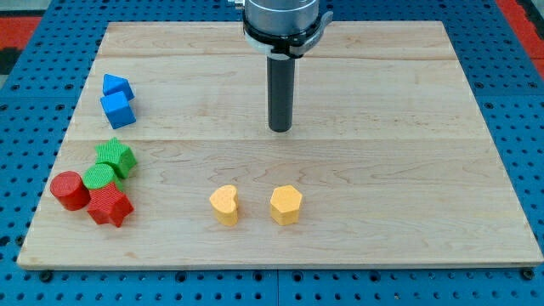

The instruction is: Move your arm towards the yellow hexagon

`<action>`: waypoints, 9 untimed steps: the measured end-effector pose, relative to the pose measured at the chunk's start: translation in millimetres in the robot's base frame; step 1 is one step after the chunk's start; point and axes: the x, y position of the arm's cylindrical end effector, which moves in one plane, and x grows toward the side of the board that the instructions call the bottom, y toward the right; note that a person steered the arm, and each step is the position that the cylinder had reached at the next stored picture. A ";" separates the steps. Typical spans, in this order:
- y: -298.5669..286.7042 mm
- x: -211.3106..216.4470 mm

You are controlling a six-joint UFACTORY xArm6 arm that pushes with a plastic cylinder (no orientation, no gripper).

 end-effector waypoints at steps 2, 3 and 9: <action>123.2 6.6; 191.1 41.1; -18.1 117.1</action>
